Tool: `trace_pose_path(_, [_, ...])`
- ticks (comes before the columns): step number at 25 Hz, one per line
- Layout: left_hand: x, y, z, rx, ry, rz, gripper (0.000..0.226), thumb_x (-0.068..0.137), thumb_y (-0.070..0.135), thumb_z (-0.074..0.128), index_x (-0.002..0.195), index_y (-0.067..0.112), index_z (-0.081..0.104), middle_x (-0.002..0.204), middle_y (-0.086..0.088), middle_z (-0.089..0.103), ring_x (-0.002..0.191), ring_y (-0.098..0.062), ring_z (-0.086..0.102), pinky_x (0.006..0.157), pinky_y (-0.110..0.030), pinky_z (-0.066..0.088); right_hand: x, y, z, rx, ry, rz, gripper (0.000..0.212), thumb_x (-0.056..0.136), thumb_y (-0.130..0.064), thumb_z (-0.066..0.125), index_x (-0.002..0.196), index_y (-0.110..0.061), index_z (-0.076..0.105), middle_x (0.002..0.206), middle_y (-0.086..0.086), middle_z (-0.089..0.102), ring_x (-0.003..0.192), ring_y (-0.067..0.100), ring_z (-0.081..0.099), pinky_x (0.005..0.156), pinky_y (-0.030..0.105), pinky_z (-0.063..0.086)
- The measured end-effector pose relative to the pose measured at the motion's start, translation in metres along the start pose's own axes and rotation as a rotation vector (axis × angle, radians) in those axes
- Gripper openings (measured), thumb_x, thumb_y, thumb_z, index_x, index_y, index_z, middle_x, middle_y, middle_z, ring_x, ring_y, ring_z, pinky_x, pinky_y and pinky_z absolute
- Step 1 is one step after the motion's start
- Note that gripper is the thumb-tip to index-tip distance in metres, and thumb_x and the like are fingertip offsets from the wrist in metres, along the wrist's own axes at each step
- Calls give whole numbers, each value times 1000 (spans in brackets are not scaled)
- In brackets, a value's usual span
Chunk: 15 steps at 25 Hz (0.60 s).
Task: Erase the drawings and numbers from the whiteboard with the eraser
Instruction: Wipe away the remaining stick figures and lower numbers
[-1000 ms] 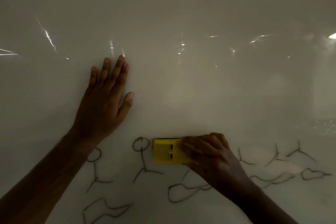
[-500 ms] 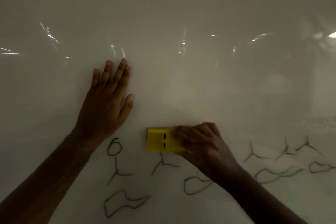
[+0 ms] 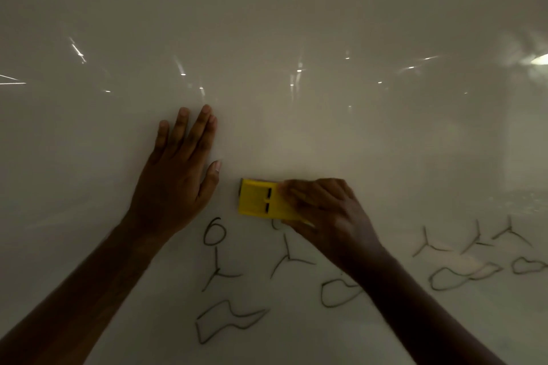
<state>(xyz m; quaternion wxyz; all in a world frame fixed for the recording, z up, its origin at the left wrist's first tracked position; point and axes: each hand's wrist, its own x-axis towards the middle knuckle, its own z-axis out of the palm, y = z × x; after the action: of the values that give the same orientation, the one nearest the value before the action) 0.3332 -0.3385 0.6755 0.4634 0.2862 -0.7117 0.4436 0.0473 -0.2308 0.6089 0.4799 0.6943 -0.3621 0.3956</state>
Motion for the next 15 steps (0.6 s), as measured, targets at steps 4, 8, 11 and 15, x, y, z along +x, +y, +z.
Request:
trace_pose_path(4, [-14, -17, -3, 18, -10, -6, 71, 111, 40, 36, 171, 4, 24, 180, -14, 19, 166, -43, 16, 134, -61, 12, -38, -17, -3, 10, -112, -162, 40, 103, -33, 68, 141, -20, 65, 139, -3, 66, 113, 21, 67, 95, 37, 50])
trace_pose_path(8, [-33, -34, -6, 37, -13, -29, 70, 113, 41, 35, 171, 5, 24, 181, -13, 19, 166, -45, 15, 134, -61, 11, -53, 11, -22, -32, -168, -97, 46, 103, -40, 67, 146, -26, 60, 145, -5, 63, 118, 21, 63, 99, 36, 47])
trace_pose_path(11, [-36, -33, -4, 30, -10, -60, 69, 114, 42, 33, 172, 6, 22, 181, -11, 17, 166, -44, 14, 135, -58, 8, -22, 12, -14, -65, -101, -1, 50, 101, -44, 69, 147, -27, 59, 145, -4, 62, 118, 25, 62, 100, 38, 46])
trace_pose_path(15, [-38, -35, -5, 31, -4, -43, 68, 115, 43, 33, 172, 7, 22, 181, -12, 19, 166, -44, 16, 135, -58, 12, 15, -41, 22, 29, -63, 15, 50, 100, -44, 69, 146, -25, 60, 143, -4, 63, 114, 27, 63, 95, 42, 48])
